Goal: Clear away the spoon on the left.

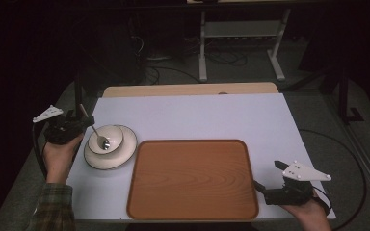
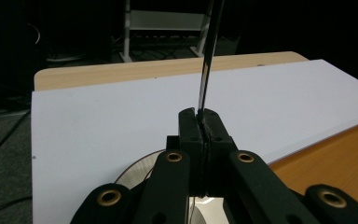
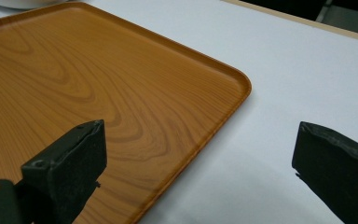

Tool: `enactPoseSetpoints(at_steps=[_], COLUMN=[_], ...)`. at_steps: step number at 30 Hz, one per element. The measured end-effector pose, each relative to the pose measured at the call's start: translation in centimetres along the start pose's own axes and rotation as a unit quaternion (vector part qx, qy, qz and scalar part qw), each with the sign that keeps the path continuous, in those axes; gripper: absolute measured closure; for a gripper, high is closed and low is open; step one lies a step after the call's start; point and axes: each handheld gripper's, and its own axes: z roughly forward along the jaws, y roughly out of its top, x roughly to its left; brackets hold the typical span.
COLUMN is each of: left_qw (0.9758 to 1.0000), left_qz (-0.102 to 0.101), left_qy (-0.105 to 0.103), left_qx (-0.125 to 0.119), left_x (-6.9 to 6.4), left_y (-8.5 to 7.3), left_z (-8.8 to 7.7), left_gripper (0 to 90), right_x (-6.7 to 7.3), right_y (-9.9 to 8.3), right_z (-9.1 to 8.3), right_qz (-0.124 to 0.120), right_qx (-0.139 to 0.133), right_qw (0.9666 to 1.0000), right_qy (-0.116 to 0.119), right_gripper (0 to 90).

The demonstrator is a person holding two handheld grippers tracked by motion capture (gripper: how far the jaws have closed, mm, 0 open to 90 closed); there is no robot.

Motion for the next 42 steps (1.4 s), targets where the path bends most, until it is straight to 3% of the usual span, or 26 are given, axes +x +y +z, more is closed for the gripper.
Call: enactPoseSetpoints(at_steps=[13,24,30,34,42], left_qw=[0.9992,0.9967,0.9937,0.9904,0.9849], left_qz=[0.02,0.04,0.052,0.07,0.095], left_qy=[-0.034,-0.07,-0.099,-0.117,-0.139], left_qx=[-0.003,-0.002,0.009,0.023,0.042], left_x=[-1.3,-3.0,-4.1,-5.0,-7.0], left_y=[1.2,2.2,2.7,3.0,3.2], left_z=[-0.6,-0.8,-0.8,-0.5,0.2], left_gripper=[88.5,88.6,88.6,88.5,88.5], right_x=[0.0,0.0,0.0,0.0,0.0], right_y=[0.0,0.0,0.0,0.0,0.0], right_z=[0.0,-0.1,-0.1,-0.1,-0.1], right_qz=[0.0,0.0,0.0,0.0,0.002], right_qx=[-0.001,-0.001,-0.001,-0.001,-0.002], right_qw=[1.0,1.0,1.0,1.0,1.0], right_qy=[0.0,0.0,0.0,0.0,0.0], right_gripper=[2.4,2.4,2.4,2.4,2.4])
